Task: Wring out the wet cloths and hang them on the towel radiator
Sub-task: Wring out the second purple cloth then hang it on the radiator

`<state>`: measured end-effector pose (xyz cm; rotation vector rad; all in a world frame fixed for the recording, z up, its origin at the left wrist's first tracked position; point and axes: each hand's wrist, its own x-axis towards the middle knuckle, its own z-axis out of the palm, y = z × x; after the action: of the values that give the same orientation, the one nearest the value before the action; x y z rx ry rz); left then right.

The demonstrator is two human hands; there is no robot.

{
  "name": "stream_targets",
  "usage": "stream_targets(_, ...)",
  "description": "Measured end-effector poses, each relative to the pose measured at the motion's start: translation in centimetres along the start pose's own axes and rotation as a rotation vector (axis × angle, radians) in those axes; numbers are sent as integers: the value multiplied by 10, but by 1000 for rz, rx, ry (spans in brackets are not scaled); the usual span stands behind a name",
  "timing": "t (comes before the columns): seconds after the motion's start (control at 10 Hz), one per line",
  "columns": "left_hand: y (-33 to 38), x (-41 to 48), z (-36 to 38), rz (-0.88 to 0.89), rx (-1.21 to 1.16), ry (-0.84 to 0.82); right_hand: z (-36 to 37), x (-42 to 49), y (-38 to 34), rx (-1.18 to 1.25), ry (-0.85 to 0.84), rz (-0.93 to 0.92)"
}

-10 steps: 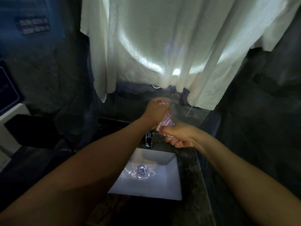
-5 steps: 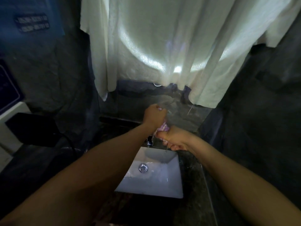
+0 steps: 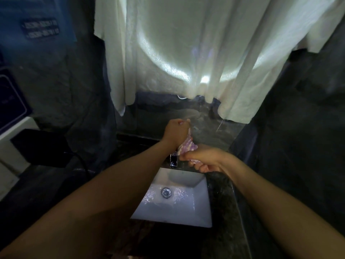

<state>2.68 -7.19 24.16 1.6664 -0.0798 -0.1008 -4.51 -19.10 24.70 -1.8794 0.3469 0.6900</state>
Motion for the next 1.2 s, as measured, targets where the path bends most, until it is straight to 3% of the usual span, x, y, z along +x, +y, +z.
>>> stream_targets(0.2,-5,6,0,-86,78,91,11,7,-3,-269,235,-38)
stream_targets(0.3,-22,7,1,-117,258,114,19,16,1,-420,334,-44)
stream_targets(0.5,-28,10,11,-304,-109,77,4,14,7,-444,216,-93)
stream_targets(0.6,-25,9,13,-232,139,74,3,14,10,-589,268,-180)
stream_targets(0.7,-16,-4,10,-163,89,178,13,23,13,-713,360,-209)
stream_targets(0.8,-15,0,12,-179,-118,196,13,27,12,-724,374,-250)
stream_targets(0.9,-28,13,18,-143,-101,131,-1,19,12,-398,234,-146)
stream_targets(1.0,-32,14,14,-145,-243,88,-16,6,15,171,7,56)
stream_targets(1.1,-27,10,11,-52,-201,134,-22,7,19,551,-69,94)
stream_targets(1.2,-24,-1,15,85,-119,185,-9,13,20,803,-13,76)
